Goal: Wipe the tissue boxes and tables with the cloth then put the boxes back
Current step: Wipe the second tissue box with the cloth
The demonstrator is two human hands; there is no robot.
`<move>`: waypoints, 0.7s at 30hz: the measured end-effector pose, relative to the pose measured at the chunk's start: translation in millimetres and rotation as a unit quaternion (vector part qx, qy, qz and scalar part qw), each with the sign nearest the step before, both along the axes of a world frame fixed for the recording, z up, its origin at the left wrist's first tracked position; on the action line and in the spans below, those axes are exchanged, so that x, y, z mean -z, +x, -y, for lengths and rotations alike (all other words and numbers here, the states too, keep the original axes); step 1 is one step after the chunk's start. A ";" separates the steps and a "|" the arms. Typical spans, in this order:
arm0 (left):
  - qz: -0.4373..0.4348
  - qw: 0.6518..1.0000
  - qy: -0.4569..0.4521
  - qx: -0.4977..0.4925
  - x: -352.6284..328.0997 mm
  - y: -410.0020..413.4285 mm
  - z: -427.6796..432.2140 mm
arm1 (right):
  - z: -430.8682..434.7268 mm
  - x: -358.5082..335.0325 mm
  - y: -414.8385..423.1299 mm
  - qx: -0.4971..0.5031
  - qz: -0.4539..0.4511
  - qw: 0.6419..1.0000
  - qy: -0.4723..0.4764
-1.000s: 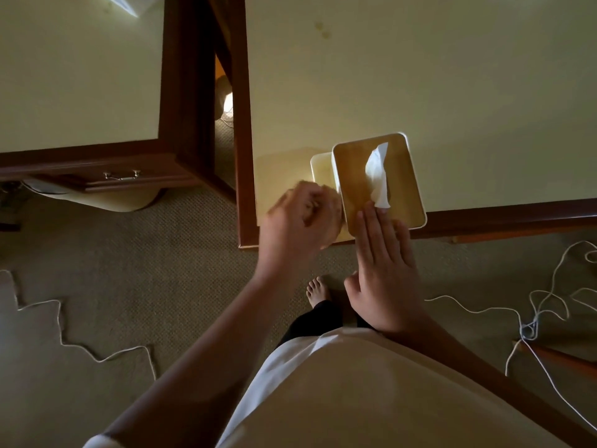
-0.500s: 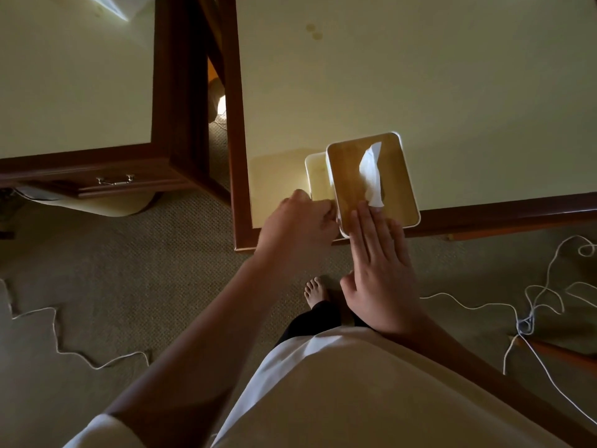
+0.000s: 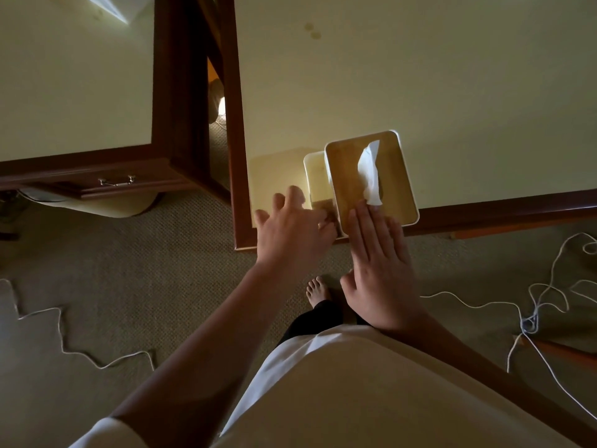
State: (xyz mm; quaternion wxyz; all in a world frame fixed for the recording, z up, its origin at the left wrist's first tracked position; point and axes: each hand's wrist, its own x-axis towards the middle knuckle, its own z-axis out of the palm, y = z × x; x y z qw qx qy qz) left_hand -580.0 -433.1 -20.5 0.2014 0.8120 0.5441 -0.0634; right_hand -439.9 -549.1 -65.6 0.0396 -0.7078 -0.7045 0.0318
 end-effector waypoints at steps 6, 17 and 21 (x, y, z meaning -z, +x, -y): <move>-0.142 0.964 -0.223 -0.010 -3.8 24.9 -22.9 | 1.7 0.8 -0.3 -0.011 0.004 1.000 -0.002; 0.030 0.997 0.062 -0.028 -17.8 14.5 -8.0 | 1.6 1.2 1.7 -0.011 -0.001 1.000 0.001; 0.091 0.993 0.075 -0.020 -7.6 2.5 4.5 | 1.4 3.8 0.8 -0.009 -0.008 1.000 0.009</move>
